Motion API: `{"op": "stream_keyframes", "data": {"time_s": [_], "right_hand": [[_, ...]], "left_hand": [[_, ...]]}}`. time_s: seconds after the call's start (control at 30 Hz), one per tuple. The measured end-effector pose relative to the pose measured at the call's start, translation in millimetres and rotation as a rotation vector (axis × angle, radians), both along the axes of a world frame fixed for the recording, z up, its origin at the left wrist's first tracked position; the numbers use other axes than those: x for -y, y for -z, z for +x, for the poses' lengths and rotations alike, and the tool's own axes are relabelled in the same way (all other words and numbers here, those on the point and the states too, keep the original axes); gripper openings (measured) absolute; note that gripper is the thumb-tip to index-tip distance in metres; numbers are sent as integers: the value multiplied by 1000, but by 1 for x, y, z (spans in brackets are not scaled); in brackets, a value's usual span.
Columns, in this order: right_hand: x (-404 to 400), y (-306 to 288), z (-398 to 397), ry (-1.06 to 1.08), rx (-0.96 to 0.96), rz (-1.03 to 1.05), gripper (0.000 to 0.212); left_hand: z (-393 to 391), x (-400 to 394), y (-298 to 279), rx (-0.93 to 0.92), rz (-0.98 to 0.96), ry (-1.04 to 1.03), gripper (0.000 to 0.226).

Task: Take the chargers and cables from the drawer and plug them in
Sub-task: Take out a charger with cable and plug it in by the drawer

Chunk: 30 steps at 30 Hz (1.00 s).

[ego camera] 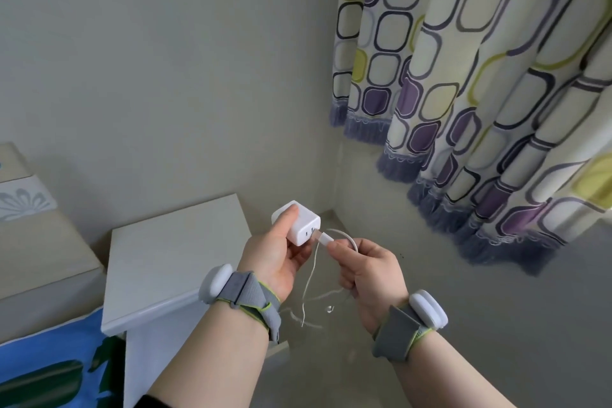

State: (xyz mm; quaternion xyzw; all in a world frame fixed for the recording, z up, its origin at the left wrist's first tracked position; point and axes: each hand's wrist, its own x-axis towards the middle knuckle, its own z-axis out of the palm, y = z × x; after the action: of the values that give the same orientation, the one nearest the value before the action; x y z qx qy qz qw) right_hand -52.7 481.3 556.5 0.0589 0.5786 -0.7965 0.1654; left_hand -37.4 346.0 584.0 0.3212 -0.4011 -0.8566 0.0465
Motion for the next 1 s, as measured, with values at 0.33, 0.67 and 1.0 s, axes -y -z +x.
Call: {"op": "stream_keyframes", "data": {"time_s": [0.33,0.67,1.0], "right_hand": [[5,-11,-1,84,-97,75,16],[22,-19,2,93,-77,15,12],[45,-29,-13,5,25,-42,9]], "left_hand": [[-17,-3,-11,18,-129,87,25],[-15,20,-16,3,-94,118,26],[-8,44,-15,-110,19,249,32]]}}
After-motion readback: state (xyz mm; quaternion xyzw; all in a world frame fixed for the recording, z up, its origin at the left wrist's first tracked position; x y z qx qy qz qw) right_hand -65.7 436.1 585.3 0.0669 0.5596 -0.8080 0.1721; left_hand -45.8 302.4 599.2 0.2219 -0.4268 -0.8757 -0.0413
